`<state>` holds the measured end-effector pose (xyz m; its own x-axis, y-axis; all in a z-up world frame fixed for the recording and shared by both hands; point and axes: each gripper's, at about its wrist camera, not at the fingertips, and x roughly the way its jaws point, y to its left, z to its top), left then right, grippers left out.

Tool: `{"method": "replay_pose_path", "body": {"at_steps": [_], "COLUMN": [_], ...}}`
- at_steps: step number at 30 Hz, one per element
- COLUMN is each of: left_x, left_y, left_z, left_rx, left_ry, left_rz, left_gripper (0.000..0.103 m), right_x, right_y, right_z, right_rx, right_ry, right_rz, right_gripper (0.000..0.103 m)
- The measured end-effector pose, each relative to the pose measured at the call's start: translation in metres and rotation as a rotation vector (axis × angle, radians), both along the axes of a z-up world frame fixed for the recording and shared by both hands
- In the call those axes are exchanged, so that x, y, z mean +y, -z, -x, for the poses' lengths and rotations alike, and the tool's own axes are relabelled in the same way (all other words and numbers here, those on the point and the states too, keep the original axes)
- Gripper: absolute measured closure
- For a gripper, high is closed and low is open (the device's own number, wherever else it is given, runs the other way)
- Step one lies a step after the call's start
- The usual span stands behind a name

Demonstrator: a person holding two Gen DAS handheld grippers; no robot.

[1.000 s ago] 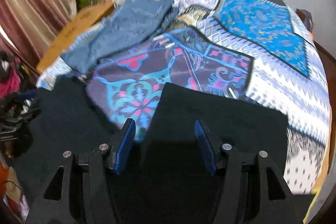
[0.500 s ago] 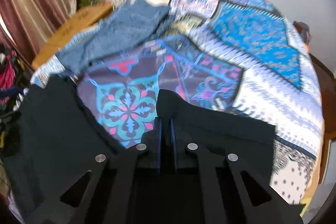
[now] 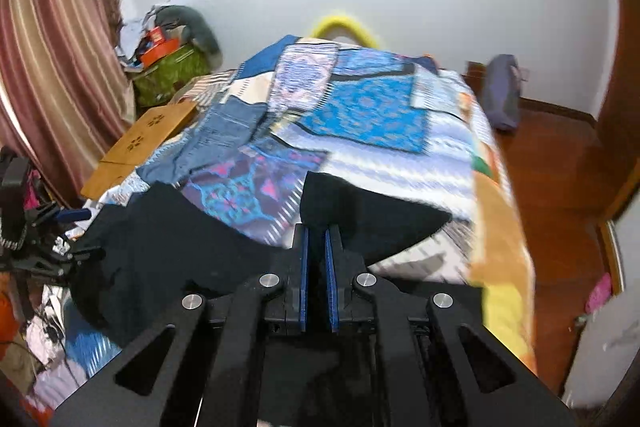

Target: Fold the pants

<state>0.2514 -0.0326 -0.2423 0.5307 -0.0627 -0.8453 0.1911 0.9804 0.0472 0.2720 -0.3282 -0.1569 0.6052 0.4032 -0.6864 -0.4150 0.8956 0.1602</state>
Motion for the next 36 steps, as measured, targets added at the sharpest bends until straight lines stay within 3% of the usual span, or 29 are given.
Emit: {"method": "replay_pose_path", "body": {"at_steps": [7,11,14,19,23,30,36], "left_x": [-0.043,-0.06,-0.069,-0.088,-0.104,-0.123,-0.122], "left_y": [0.023,0.026,0.016,-0.002,0.0,0.043,0.074], "left_z": [0.002,-0.003,-0.011,-0.037,-0.069,-0.121,-0.131], "left_rx": [0.068,0.076,0.057,0.015,0.059,0.218,0.283], "left_ry": [0.063,0.086,0.102,0.14,0.176,0.166,0.163], "left_rz": [-0.04,-0.084,-0.086,-0.091,-0.032,-0.013,-0.016], "left_gripper": [0.012,0.012,0.012,0.012,0.012,0.018,0.022], "right_x": [-0.061,-0.079,-0.093,-0.114,-0.119,-0.096,-0.083], "right_y": [0.053,0.09,0.109,0.095,0.082,0.104,0.127], "right_z": [0.042,0.056,0.061,0.057,0.034,-0.011,-0.04], "right_rx": [0.133,0.229,0.297,0.229,0.148,0.129,0.157], "right_ry": [0.092,0.124,0.163,0.188,0.206,0.16,0.173], "right_rz": [-0.012,-0.019,0.007,0.01,-0.038,-0.017,0.06], "right_gripper": [0.096,0.09,0.06,0.059,0.059,0.059,0.066]}}
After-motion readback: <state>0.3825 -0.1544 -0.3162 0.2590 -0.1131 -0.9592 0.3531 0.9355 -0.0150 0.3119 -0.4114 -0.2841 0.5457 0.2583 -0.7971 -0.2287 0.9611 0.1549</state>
